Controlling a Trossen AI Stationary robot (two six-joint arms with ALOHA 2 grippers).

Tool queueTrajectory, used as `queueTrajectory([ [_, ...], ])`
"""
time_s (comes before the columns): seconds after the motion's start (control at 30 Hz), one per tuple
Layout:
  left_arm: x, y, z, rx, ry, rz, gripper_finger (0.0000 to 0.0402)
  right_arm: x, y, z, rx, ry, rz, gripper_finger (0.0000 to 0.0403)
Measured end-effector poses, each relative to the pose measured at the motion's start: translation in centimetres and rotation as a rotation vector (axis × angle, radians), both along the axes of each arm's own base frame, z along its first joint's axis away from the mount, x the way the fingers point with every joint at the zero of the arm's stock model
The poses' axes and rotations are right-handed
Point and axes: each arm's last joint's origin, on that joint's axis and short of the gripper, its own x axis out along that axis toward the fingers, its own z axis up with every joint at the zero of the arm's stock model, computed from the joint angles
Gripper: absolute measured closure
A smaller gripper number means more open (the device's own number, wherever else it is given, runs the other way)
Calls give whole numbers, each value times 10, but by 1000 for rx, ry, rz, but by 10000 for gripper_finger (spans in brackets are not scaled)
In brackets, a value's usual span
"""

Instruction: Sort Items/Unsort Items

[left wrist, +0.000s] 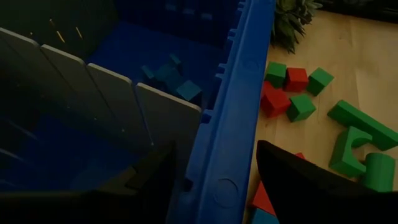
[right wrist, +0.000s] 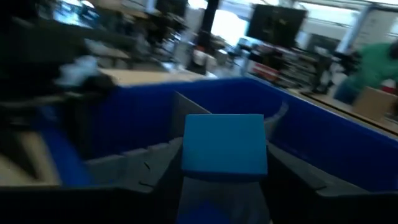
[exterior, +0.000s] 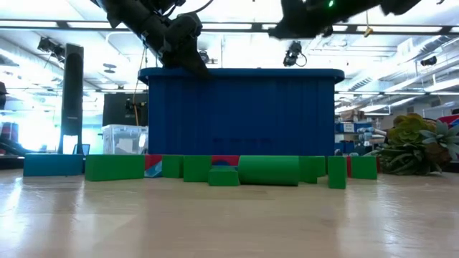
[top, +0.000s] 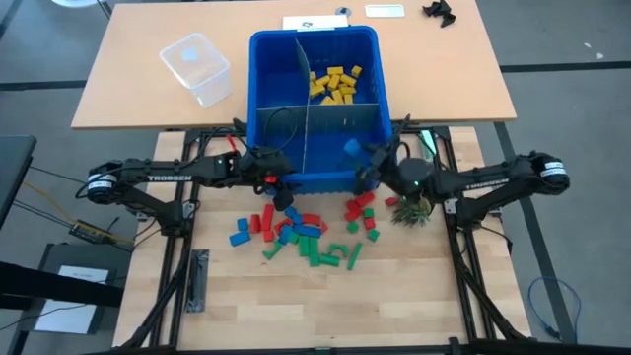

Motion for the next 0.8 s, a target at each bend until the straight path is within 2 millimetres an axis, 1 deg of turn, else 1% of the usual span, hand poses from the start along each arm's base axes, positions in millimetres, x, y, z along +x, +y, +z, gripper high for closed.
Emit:
queueTrajectory([
  [0.07,0,0,0,0,0,0,170,3,-9,-7,3,34,-17,202],
  [0.13,0,0,0,0,0,0,170,7,-14,-15,8,86,-17,184],
  [0.2,0,0,0,0,0,0,170,10,-14,-21,7,117,-26,165],
  [0.33,0,0,0,-1,0,-1,170,10,-8,-18,0,102,-28,131],
  [0.4,0,0,0,-1,-1,-1,170,9,1,-14,-2,82,10,120],
  [0.47,0,0,0,-1,-1,-1,170,8,13,-11,-1,64,96,112],
  [0.63,0,0,0,0,-2,-1,170,14,47,-15,53,52,423,110],
  [0.73,0,0,0,0,-3,-1,170,22,66,-30,123,84,581,111],
  [0.8,0,0,0,0,-3,-1,170,29,77,-45,156,132,632,111],
])
